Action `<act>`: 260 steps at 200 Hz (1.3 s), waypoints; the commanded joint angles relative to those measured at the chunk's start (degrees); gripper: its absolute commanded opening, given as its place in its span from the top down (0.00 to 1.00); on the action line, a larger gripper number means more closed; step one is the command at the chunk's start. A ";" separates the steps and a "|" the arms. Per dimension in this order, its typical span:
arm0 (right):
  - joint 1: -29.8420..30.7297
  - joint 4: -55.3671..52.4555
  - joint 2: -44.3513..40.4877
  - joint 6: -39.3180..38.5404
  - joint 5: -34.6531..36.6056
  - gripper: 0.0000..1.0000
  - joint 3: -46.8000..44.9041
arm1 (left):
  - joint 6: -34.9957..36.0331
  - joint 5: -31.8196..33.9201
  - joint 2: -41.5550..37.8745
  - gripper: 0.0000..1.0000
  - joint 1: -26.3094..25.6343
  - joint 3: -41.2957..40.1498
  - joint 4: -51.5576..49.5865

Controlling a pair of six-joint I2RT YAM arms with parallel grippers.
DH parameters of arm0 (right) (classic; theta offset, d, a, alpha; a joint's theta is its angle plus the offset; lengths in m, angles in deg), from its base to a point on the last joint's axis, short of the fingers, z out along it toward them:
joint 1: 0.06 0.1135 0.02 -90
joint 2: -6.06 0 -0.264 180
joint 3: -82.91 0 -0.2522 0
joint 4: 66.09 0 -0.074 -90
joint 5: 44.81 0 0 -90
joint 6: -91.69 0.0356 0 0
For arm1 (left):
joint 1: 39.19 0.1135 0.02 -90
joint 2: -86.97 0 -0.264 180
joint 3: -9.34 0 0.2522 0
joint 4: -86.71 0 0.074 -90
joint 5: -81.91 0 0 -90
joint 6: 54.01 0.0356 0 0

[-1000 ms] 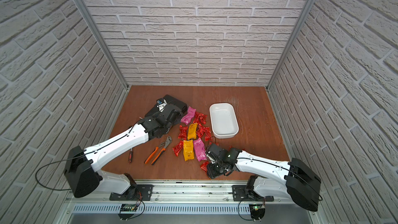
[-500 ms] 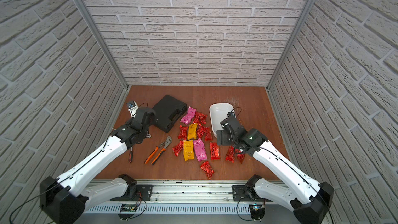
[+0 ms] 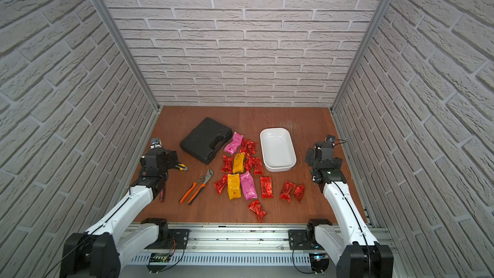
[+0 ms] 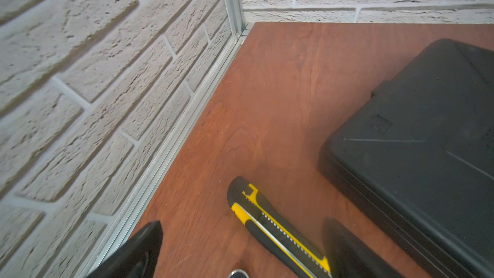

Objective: Take the tea bags out of the storage box
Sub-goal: Reset both arms

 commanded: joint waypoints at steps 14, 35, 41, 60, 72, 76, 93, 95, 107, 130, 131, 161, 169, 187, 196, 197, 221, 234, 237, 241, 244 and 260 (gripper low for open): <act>-4.74 12.01 -2.07 -6.70 -8.28 0.02 -2.26 | 6.85 -11.45 7.11 0.02 4.02 -4.95 24.28; -5.54 13.99 -1.31 -7.22 -11.13 0.01 -2.73 | 8.30 -16.51 12.86 0.02 5.84 -6.53 33.17; -5.57 13.85 -1.04 -7.78 -11.87 0.01 -2.48 | 7.90 -17.63 14.45 0.02 6.09 -7.15 36.43; -5.62 13.22 -0.78 -8.81 -13.64 0.02 -2.10 | 8.37 -19.70 19.12 0.02 6.31 -7.17 41.52; -5.64 14.59 -1.44 -8.98 -14.67 0.01 -3.13 | 8.81 -21.03 21.97 0.02 6.32 -7.34 44.18; -5.60 15.14 -1.66 -8.97 -15.02 0.01 -3.53 | 9.03 -21.57 22.85 0.02 6.33 -7.37 44.98; -5.58 17.90 -1.98 -7.81 -17.92 0.01 -5.31 | 9.29 -22.47 26.20 0.02 6.23 -6.94 46.74; -5.63 18.36 -1.91 -7.67 -18.30 0.01 -5.50 | 9.33 -22.50 26.49 0.02 6.20 -6.93 47.03; -5.55 21.21 -1.20 -6.81 -19.97 0.01 -7.04 | 9.46 -22.83 29.60 0.02 6.26 -6.42 48.70; -5.42 27.06 1.34 -4.65 -21.94 0.01 -9.07 | 10.16 -24.96 30.28 0.02 6.54 -3.10 43.53; -5.44 27.34 1.48 -4.61 -22.06 0.01 -9.13 | 10.19 -25.11 30.19 0.02 6.54 -3.04 43.25; -3.47 34.77 6.64 -3.83 -21.54 0.01 -11.30 | 9.25 -23.72 30.19 0.02 6.87 -2.01 41.06; -2.50 37.41 7.91 -4.47 -20.58 0.01 -12.23 | 9.25 -23.66 30.23 0.02 6.83 -1.99 41.08; -0.79 43.60 11.07 -4.93 -18.31 0.01 -13.71 | 9.27 -23.62 30.17 0.02 6.79 -2.00 41.05; -0.14 45.72 13.02 -5.21 -18.13 0.01 -13.90 | 9.41 -23.34 30.14 0.02 6.69 -2.01 41.03; -0.03 45.99 13.21 -5.33 -18.09 0.01 -13.88 | 9.42 -23.29 30.16 0.02 6.66 -2.01 41.03; 2.38 55.48 16.29 -6.86 -14.53 0.01 -16.65 | 9.44 -23.22 30.12 0.02 6.59 -2.00 41.09; 3.15 58.92 18.53 -8.76 -14.60 0.01 -17.23 | 9.47 -23.25 30.18 0.02 6.55 -1.94 41.04; 3.27 60.18 19.27 -9.19 -14.70 0.01 -17.44 | 9.43 -23.22 30.18 0.02 6.62 -1.93 41.03; 3.44 61.63 20.33 -9.76 -14.74 0.01 -17.54 | 9.45 -23.29 30.17 0.02 6.60 -1.92 41.03; 3.68 62.60 21.07 -10.17 -14.92 0.01 -17.62 | 9.45 -23.28 30.22 0.02 6.65 -1.92 41.02; 4.73 65.20 23.97 -12.39 -16.26 0.01 -17.38 | 9.39 -23.36 30.16 0.02 6.67 -1.92 40.98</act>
